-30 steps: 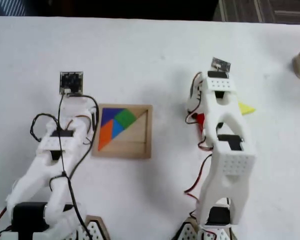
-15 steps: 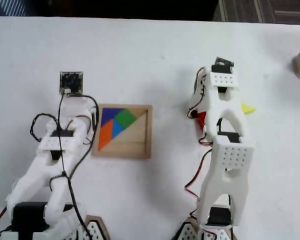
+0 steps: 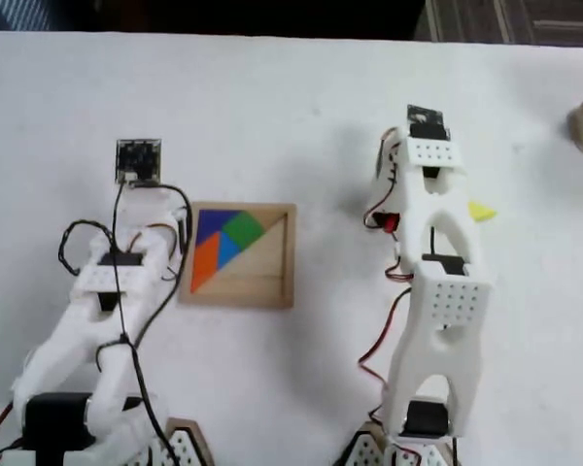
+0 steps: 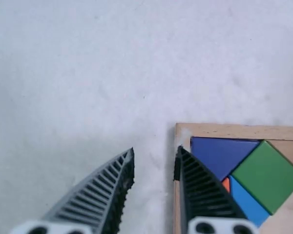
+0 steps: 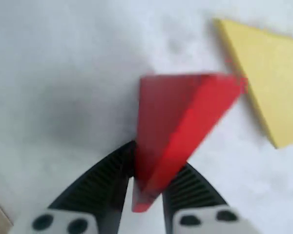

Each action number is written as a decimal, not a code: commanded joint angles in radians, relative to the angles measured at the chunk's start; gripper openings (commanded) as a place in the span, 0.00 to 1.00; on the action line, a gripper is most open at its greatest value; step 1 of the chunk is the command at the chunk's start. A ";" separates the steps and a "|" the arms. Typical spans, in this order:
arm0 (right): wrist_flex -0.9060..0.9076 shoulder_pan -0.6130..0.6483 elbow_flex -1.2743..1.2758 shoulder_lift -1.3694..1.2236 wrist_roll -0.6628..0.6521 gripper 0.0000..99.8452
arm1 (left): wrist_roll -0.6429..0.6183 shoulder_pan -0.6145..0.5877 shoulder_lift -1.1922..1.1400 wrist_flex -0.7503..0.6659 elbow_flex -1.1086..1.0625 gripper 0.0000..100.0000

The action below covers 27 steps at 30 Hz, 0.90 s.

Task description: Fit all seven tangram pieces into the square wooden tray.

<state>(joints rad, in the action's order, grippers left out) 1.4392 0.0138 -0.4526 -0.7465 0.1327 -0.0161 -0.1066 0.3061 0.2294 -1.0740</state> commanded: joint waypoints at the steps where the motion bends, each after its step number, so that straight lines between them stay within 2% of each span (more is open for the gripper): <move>1: 0.005 0.002 -0.015 0.074 -0.068 0.02 | 0.003 -0.015 -0.002 0.002 0.052 0.15; 19: 0.010 -0.001 0.032 0.108 -0.075 0.02 | 0.003 -0.015 -0.002 0.002 0.052 0.15; 27: -0.053 0.007 0.241 0.302 -0.075 0.02 | 0.005 -0.015 -0.002 0.002 0.052 0.15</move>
<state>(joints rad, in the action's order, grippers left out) 1.4392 0.0169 -0.2992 -0.5992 0.0729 -0.0161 -0.1066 0.3061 0.2294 -1.0740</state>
